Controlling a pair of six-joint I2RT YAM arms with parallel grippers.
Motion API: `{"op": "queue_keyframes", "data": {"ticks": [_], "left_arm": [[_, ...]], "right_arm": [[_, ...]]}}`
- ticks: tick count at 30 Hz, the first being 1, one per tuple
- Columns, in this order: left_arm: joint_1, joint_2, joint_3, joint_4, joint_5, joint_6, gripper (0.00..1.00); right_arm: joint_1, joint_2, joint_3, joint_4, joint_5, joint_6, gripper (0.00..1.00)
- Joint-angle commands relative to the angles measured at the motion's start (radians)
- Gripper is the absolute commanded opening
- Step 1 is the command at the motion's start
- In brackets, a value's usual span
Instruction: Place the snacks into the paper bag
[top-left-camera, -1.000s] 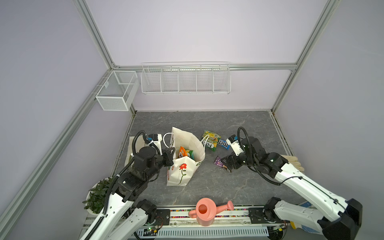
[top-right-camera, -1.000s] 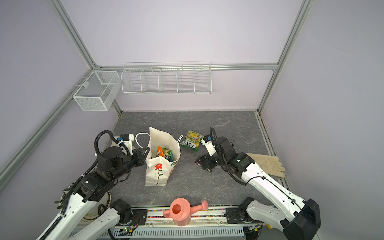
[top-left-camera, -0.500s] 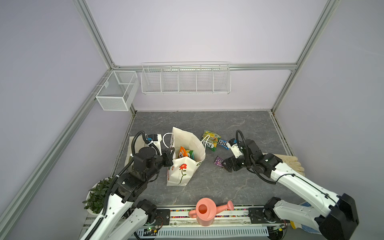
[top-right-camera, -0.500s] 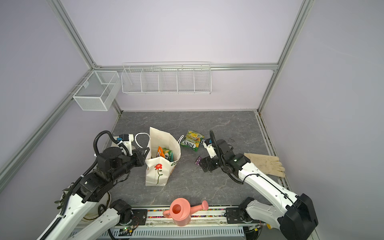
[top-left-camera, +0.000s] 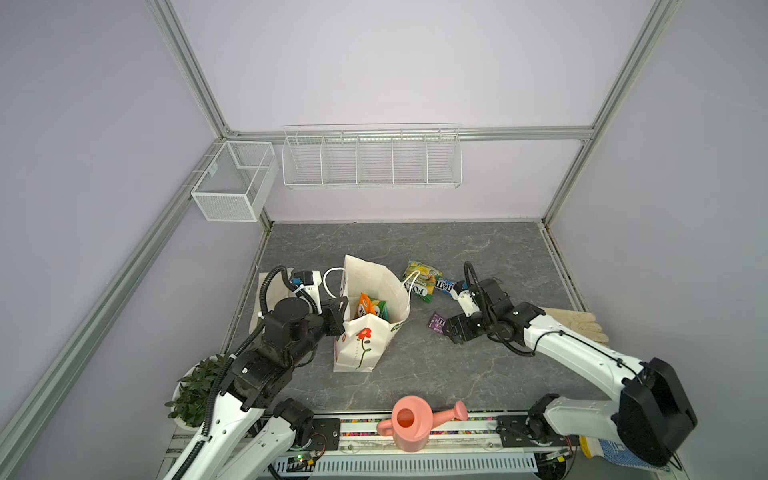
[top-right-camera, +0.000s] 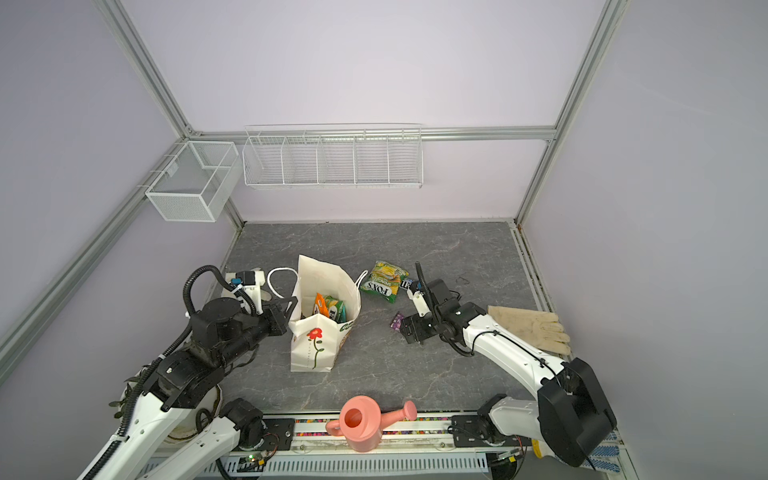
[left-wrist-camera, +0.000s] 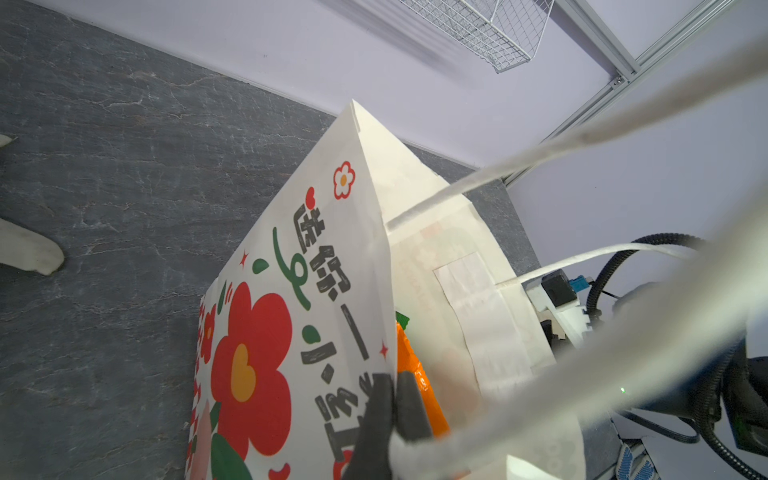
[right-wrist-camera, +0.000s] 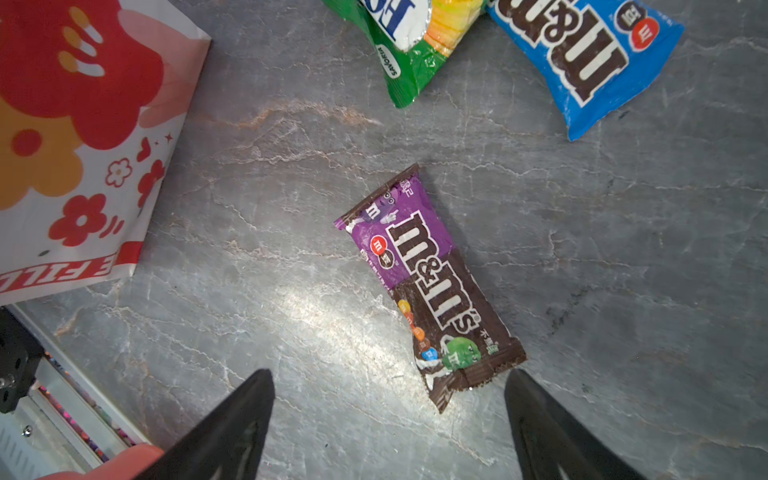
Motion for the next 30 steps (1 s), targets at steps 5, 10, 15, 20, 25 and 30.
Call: {"op": "queue_keyframes", "data": {"ticks": [5,10,15,20,25,30], "left_arm": [[-0.001,-0.01,-0.027,-0.002,-0.009,0.005,0.0],[-0.001,-0.01,-0.032,0.005,-0.005,0.004,0.0],[-0.001,-0.016,-0.033,0.0,-0.007,0.004,0.0],[-0.001,-0.016,-0.037,0.003,-0.006,0.003,0.0],[-0.001,-0.016,-0.036,0.0,-0.006,0.004,0.0],[-0.001,-0.015,-0.039,0.006,-0.007,0.004,0.0]], "right_arm": [[-0.009,0.071,-0.009,0.021,0.0,0.01,0.88],[-0.013,0.099,-0.011,0.021,0.004,0.01,0.88],[-0.012,0.133,0.006,-0.003,0.026,0.011,0.87],[-0.012,0.163,0.012,-0.005,0.035,0.014,0.86],[-0.012,0.184,0.015,-0.005,0.026,0.015,0.85],[-0.012,0.197,0.023,-0.009,0.04,0.014,0.85]]}}
